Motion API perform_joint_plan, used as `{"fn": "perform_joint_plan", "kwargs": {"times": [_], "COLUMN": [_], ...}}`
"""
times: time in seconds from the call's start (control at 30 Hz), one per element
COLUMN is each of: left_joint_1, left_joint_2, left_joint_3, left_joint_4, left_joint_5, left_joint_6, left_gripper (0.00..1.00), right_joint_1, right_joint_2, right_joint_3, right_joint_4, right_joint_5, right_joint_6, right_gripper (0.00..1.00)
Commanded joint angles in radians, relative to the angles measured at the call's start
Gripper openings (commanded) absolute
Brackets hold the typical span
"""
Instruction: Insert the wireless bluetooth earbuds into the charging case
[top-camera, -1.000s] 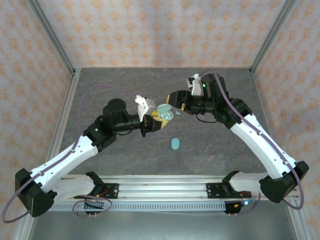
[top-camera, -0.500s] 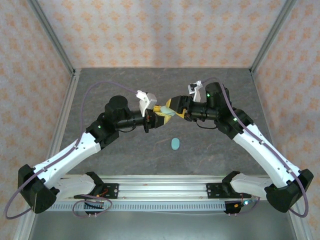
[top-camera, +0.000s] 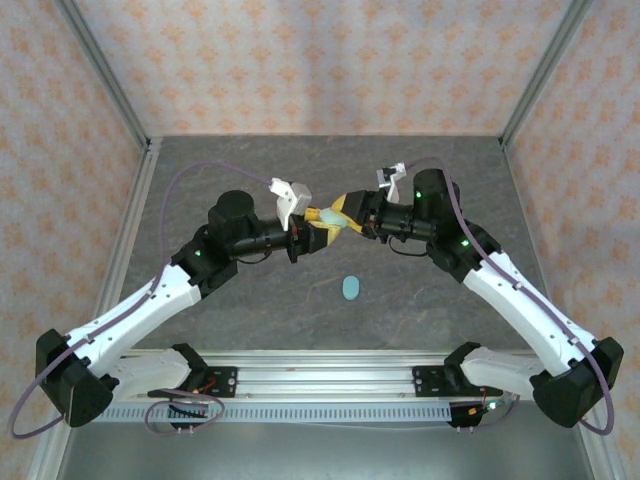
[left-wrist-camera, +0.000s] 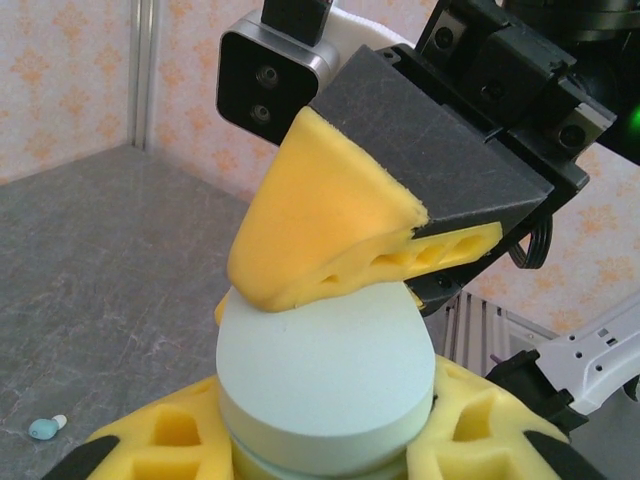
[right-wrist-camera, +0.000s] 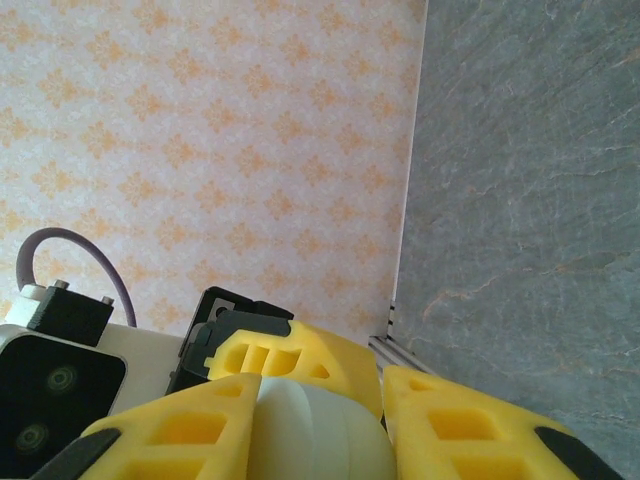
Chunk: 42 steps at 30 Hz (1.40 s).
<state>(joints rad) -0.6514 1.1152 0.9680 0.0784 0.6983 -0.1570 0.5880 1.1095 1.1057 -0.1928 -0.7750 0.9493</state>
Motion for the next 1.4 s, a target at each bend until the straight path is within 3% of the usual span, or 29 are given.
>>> {"fn": "perform_joint_plan", "kwargs": {"times": [0.0, 0.13, 0.2, 0.23, 0.33, 0.53, 0.67, 0.8, 1.0, 1.17, 1.37], "left_joint_1": [-0.006, -0.005, -0.006, -0.006, -0.006, -0.006, -0.001, 0.010, 0.024, 0.028, 0.032], "left_joint_2": [0.000, -0.002, -0.006, -0.011, -0.035, -0.131, -0.196, -0.242, -0.322, -0.371, -0.462], "left_joint_3": [0.041, 0.046, 0.050, 0.052, 0.053, 0.031, 0.011, -0.007, -0.072, -0.111, -0.175], "left_joint_4": [0.054, 0.037, 0.018, 0.005, -0.039, -0.150, -0.262, -0.381, -0.481, -0.548, -0.604], "left_joint_5": [0.036, 0.056, 0.052, 0.045, 0.001, -0.165, -0.396, -0.577, -0.693, -0.721, -0.786], "left_joint_6": [0.011, 0.031, 0.044, 0.050, 0.079, 0.152, 0.165, 0.154, 0.080, 0.024, 0.006], "left_gripper": [0.35, 0.46, 0.58, 0.65, 0.99, 1.00, 1.00, 1.00, 1.00, 1.00, 1.00], "right_joint_1": [0.014, 0.006, -0.003, -0.009, -0.036, -0.113, -0.125, -0.115, -0.030, 0.042, 0.085], "right_joint_2": [-0.010, -0.002, 0.000, 0.001, 0.000, 0.007, 0.059, 0.177, 0.480, 0.820, 1.139], "right_joint_3": [-0.009, -0.013, -0.018, -0.020, -0.026, -0.022, 0.014, 0.029, 0.126, 0.346, 0.585], "right_joint_4": [0.079, 0.103, 0.111, 0.110, 0.099, 0.024, -0.097, -0.072, 0.068, 0.140, 0.250], "right_joint_5": [-0.043, -0.046, -0.047, -0.046, -0.041, -0.001, 0.086, 0.104, 0.090, 0.040, 0.066], "right_joint_6": [0.049, 0.080, 0.090, 0.093, 0.101, 0.052, -0.076, -0.114, -0.129, -0.130, -0.110], "right_gripper": [0.25, 0.22, 0.21, 0.21, 0.20, 0.18, 0.18, 0.18, 0.18, 0.19, 0.22]}}
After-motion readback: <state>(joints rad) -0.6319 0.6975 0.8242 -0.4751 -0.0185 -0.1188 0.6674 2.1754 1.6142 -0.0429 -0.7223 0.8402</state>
